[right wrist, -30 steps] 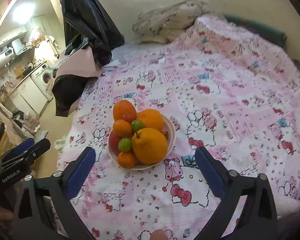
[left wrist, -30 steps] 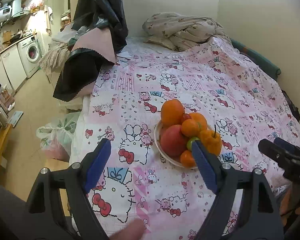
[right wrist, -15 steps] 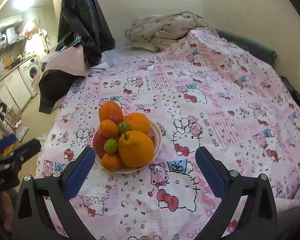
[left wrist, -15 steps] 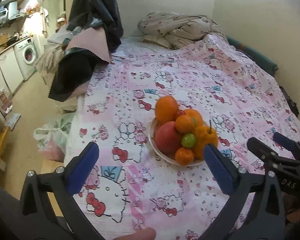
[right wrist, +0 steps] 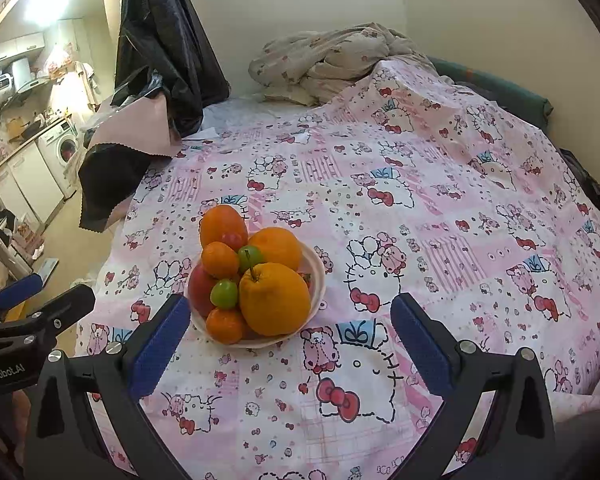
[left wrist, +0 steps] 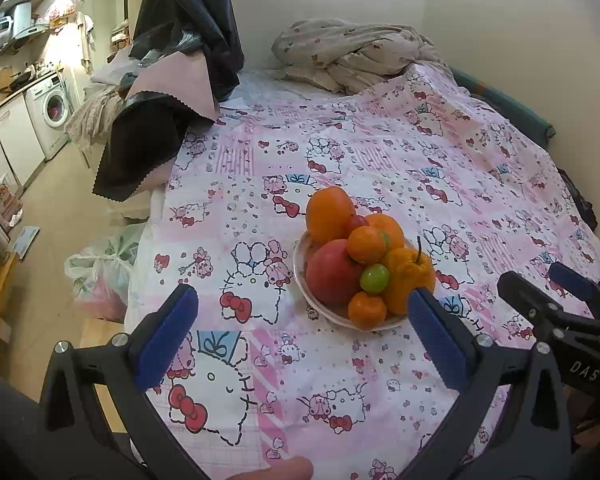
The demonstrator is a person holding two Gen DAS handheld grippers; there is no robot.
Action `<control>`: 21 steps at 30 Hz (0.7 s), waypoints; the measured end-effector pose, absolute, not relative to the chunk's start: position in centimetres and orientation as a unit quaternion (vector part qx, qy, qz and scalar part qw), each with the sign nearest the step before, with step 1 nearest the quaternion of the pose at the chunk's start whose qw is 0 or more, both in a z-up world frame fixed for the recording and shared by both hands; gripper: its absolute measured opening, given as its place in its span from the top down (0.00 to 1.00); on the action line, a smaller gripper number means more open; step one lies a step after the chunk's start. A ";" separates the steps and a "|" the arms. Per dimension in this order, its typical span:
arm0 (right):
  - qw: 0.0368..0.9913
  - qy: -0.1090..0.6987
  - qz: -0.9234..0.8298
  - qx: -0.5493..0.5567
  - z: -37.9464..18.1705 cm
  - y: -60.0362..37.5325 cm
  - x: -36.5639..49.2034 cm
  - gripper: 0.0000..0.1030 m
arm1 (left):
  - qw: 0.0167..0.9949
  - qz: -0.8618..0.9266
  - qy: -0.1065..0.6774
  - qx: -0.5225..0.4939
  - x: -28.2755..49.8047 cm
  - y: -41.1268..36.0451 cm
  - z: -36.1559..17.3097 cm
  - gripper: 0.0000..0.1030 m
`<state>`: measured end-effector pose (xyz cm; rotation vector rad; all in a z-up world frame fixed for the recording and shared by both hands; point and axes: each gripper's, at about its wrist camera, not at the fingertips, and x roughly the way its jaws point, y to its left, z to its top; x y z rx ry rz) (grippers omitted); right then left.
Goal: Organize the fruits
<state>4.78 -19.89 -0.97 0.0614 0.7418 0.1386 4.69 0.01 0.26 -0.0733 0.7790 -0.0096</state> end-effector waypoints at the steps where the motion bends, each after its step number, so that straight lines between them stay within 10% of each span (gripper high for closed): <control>1: 0.929 0.362 0.068 0.030 -1.0 -19.9 4.8 0.01 | 0.924 -0.005 0.380 -0.037 4.7 0.0 0.3 0.00; 21: 0.929 0.361 0.069 0.033 -0.8 -19.9 4.7 0.01 | 0.925 -0.002 0.378 -0.040 4.8 0.4 0.4 0.00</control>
